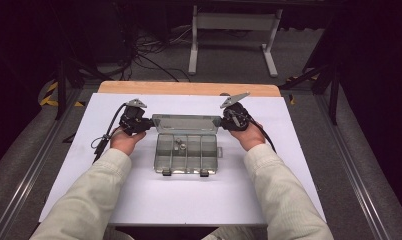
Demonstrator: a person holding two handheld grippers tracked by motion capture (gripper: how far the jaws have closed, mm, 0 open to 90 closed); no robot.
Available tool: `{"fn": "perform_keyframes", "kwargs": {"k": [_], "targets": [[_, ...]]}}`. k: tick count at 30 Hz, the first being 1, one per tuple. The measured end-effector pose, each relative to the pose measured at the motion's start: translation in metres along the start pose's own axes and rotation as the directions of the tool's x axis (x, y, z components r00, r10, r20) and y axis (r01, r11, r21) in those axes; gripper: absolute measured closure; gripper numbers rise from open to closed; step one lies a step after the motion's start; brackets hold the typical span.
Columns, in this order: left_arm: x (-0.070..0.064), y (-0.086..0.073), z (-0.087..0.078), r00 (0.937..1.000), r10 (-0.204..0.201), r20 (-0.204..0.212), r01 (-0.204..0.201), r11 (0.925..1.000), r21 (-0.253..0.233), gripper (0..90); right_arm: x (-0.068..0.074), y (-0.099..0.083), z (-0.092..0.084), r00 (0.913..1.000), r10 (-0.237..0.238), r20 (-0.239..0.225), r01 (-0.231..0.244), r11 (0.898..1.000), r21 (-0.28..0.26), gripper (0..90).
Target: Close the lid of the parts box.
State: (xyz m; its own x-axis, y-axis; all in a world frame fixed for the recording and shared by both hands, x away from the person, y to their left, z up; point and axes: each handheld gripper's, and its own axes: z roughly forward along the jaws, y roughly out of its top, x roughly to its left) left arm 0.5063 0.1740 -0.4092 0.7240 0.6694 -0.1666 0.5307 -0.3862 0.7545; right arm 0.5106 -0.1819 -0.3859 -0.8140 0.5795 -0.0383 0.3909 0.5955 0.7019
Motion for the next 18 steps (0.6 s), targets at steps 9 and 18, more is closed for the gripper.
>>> {"fn": "perform_keyframes", "kwargs": {"k": [9,18], "targets": [[-0.006,-0.003,-0.011,0.9995,-0.007,0.032,0.007,1.0,0.007,89.5,0.011,-0.001,-0.012,0.9999,-0.014,-0.004,0.014,1.0,-0.005,88.9],[-0.012,-0.006,-0.024,0.9967,-0.008,0.081,0.006,0.9998,0.02,89.5,0.019,-0.005,-0.023,0.9995,-0.015,-0.028,0.015,1.0,-0.012,89.0]]}}
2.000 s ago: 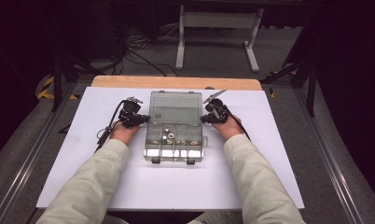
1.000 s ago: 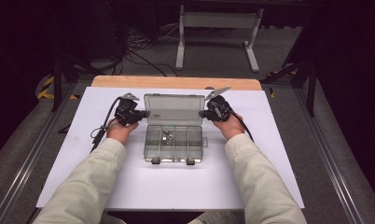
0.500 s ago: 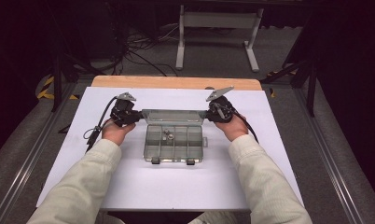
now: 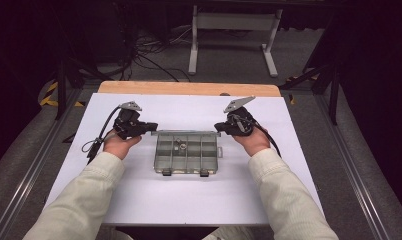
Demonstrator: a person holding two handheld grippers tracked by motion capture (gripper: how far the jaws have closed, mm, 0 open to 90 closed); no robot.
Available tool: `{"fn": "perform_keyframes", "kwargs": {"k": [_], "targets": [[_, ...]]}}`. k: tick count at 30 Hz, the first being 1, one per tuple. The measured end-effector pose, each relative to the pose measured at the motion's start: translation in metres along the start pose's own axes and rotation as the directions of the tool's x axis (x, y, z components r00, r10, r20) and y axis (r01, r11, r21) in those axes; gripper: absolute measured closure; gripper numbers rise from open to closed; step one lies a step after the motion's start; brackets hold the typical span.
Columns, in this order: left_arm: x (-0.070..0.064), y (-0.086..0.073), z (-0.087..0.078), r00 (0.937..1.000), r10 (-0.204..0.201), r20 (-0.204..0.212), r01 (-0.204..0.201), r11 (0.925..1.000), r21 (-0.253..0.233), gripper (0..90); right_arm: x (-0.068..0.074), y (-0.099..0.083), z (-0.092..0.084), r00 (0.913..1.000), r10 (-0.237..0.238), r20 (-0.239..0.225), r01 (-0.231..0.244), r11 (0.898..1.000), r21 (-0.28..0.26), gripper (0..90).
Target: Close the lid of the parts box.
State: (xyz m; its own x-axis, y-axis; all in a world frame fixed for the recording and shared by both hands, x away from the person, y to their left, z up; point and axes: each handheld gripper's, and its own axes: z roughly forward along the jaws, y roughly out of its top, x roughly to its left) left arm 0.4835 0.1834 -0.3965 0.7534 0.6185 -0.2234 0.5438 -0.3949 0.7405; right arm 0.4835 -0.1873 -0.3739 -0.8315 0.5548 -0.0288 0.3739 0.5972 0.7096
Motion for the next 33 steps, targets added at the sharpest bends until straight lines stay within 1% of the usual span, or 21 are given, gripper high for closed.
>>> {"fn": "perform_keyframes", "kwargs": {"k": [2,4,10,12,14,16,18,21,26,27,31,32,33], "targets": [[0.0,-0.001,-0.001,1.0,0.001,0.002,-0.001,1.0,-0.001,89.5,0.002,0.0,-0.002,1.0,0.0,-0.005,0.0,1.0,0.002,89.0],[-0.002,-0.002,-0.003,0.9999,-0.008,0.013,0.008,1.0,0.003,89.6,0.005,0.0,-0.004,0.9999,-0.007,-0.014,0.007,1.0,0.0,89.0],[-0.008,-0.004,-0.009,0.9996,-0.001,0.028,0.0,0.9999,0.015,89.6,0.012,-0.003,-0.008,0.9993,-0.017,-0.034,0.017,1.0,0.001,89.2],[-0.011,-0.005,-0.01,0.9992,0.0,0.04,-0.001,0.9998,0.021,89.6,0.014,-0.004,-0.009,0.999,-0.019,-0.04,0.019,1.0,0.003,89.3],[-0.012,-0.006,-0.011,0.9993,-0.001,0.038,0.0,0.9998,0.021,89.6,0.016,-0.004,-0.009,0.9988,-0.019,-0.044,0.02,1.0,0.003,89.2],[-0.014,-0.007,-0.012,0.9988,-0.004,0.049,0.002,0.9996,0.028,89.6,0.019,-0.004,-0.011,0.9987,-0.024,-0.046,0.024,1.0,0.004,89.2],[-0.014,-0.009,-0.013,0.9987,0.002,0.052,-0.004,0.9996,0.027,89.5,0.02,-0.004,-0.011,0.9984,-0.029,-0.049,0.029,1.0,0.004,89.2],[-0.019,-0.012,-0.014,0.9982,0.005,0.059,-0.007,0.9991,0.042,89.5,0.023,-0.005,-0.013,0.9979,-0.041,-0.05,0.041,0.999,0.01,89.2],[-0.024,-0.015,-0.014,0.9977,0.013,0.066,-0.017,0.9986,0.05,89.6,0.028,-0.007,-0.013,0.9973,-0.044,-0.058,0.045,0.999,0.019,89.2],[-0.025,-0.016,-0.014,0.9979,0.019,0.062,-0.022,0.9983,0.054,89.6,0.03,-0.008,-0.013,0.9968,-0.048,-0.064,0.049,0.999,0.02,89.2],[-0.028,-0.018,-0.014,0.9971,0.029,0.07,-0.033,0.9975,0.062,89.6,0.038,-0.008,-0.012,0.9953,-0.059,-0.077,0.061,0.998,0.029,89.2],[-0.029,-0.019,-0.014,0.9971,0.024,0.072,-0.029,0.9976,0.064,89.6,0.039,-0.009,-0.012,0.9949,-0.063,-0.079,0.065,0.997,0.03,89.1],[-0.03,-0.02,-0.014,0.9969,0.032,0.072,-0.036,0.9975,0.061,89.5,0.04,-0.009,-0.012,0.9946,-0.063,-0.082,0.066,0.997,0.033,89.0]]}}
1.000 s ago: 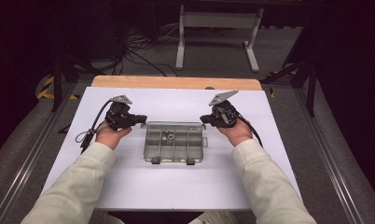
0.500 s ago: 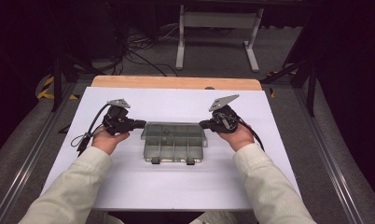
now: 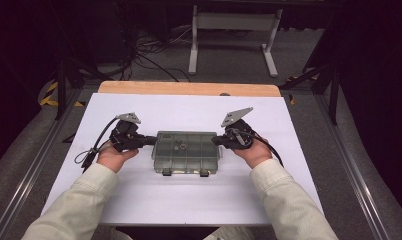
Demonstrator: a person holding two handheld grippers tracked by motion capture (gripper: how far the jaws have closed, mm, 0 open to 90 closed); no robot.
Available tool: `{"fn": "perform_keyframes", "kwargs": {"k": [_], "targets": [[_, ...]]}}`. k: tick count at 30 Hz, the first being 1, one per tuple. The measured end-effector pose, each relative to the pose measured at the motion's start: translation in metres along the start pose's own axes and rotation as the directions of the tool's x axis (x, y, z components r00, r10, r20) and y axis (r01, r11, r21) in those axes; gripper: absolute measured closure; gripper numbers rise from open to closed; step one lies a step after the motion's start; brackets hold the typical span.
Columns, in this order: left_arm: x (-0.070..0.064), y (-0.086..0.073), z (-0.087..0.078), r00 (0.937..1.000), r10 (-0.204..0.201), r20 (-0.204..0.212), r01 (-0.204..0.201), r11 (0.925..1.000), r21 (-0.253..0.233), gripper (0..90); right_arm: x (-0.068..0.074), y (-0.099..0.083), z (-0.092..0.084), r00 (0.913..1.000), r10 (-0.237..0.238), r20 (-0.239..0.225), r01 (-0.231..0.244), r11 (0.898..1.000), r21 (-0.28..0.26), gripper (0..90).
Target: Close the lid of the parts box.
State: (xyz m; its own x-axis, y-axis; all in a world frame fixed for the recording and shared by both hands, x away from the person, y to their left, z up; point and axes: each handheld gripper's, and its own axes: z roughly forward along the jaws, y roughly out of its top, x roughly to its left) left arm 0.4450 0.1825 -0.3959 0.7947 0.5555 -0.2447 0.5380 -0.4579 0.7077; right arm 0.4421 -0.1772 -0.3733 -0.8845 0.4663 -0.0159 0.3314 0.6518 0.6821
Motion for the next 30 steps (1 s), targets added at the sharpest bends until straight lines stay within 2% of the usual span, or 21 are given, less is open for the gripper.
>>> {"fn": "perform_keyframes", "kwargs": {"k": [8,16,30], "targets": [[-0.005,-0.006,0.002,0.9998,0.009,0.016,-0.009,0.9998,0.019,89.6,0.008,-0.006,0.004,1.0,-0.002,0.006,0.002,1.0,0.007,89.0],[-0.007,-0.012,0.005,0.9995,0.006,0.031,-0.007,0.9994,0.033,89.5,0.013,-0.013,0.008,0.9999,0.006,-0.014,-0.006,1.0,0.021,89.0],[-0.01,-0.015,0.012,0.9995,0.014,0.028,-0.016,0.9987,0.048,89.5,0.016,-0.021,0.012,0.9993,0.023,-0.031,-0.022,1.0,0.022,88.2]]}}
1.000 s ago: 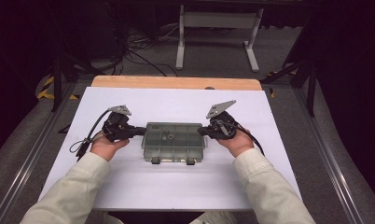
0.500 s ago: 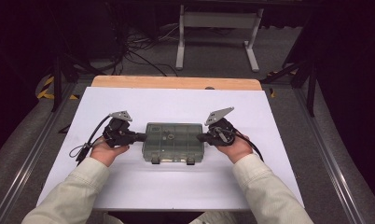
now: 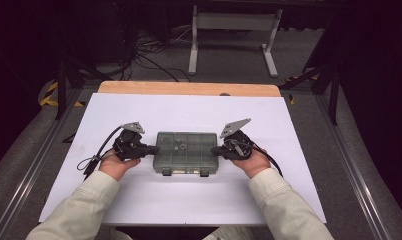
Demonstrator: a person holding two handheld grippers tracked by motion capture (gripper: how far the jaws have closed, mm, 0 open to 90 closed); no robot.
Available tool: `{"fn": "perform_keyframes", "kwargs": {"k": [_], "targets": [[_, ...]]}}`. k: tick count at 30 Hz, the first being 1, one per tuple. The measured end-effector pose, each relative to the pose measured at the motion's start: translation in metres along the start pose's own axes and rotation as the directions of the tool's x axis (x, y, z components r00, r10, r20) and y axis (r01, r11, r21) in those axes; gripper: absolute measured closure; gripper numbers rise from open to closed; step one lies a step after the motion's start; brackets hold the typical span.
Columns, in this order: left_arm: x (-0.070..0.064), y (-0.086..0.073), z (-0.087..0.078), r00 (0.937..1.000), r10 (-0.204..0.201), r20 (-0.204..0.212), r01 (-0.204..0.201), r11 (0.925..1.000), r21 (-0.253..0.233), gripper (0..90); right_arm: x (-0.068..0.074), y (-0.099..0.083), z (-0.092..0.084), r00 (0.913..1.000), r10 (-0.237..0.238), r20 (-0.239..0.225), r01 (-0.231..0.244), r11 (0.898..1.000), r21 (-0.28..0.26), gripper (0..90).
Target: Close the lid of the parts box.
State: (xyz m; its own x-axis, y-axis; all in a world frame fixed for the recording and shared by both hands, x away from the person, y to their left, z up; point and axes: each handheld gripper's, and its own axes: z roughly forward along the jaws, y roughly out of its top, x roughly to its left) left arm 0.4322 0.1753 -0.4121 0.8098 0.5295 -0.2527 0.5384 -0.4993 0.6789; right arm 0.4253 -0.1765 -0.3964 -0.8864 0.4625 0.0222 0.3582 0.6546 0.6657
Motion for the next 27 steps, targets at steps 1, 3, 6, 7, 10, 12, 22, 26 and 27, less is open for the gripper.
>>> {"fn": "perform_keyframes", "kwargs": {"k": [1,3,6,7,10,12,22,26,27], "targets": [[-0.0001,0.0,0.0,1.0,0.0,0.0,0.0,1.0,0.0,89.5,0.0,-0.0002,0.0003,1.0,-0.001,-0.001,0.001,1.0,-0.002,88.2],[-0.0001,0.0,-0.0001,1.0,0.001,0.002,-0.001,1.0,-0.001,89.5,0.0006,-0.0002,0.0009,1.0,0.0,-0.004,0.0,1.0,-0.002,88.2],[0.0001,-0.0003,-0.0002,1.0,0.0,0.004,0.0,1.0,0.0,89.5,0.0013,0.0,0.0014,1.0,-0.002,-0.006,0.002,1.0,-0.002,88.2],[0.0005,-0.0006,-0.0002,1.0,0.002,0.007,-0.002,1.0,-0.001,89.5,0.0015,0.0001,0.0015,1.0,-0.003,-0.005,0.003,1.0,-0.002,88.2],[-0.0001,-0.0014,0.001,1.0,-0.002,0.004,0.001,0.9999,0.013,89.5,0.0018,0.0,0.0018,1.0,-0.005,-0.005,0.005,1.0,0.003,88.2],[-0.0003,-0.0025,0.002,1.0,0.005,0.0,-0.005,0.9998,0.018,89.5,0.0029,-0.0005,0.004,0.9999,-0.013,-0.002,0.013,1.0,0.016,87.8],[0.0001,-0.0038,0.002,0.9999,-0.003,0.009,0.003,0.9999,0.011,89.5,0.0034,-0.001,0.005,0.9999,-0.011,-0.006,0.011,1.0,0.016,86.0],[-0.0018,-0.0035,0.0009,1.0,-0.001,0.007,0.001,0.9999,0.011,89.4,0.0048,0.0005,0.0045,0.9999,-0.015,0.001,0.015,1.0,0.02,83.0],[-0.0022,-0.0033,0.0004,1.0,0.0,0.008,0.0,1.0,0.008,89.3,0.0051,0.001,0.0038,0.9998,-0.018,-0.001,0.018,1.0,0.014,82.6]]}}
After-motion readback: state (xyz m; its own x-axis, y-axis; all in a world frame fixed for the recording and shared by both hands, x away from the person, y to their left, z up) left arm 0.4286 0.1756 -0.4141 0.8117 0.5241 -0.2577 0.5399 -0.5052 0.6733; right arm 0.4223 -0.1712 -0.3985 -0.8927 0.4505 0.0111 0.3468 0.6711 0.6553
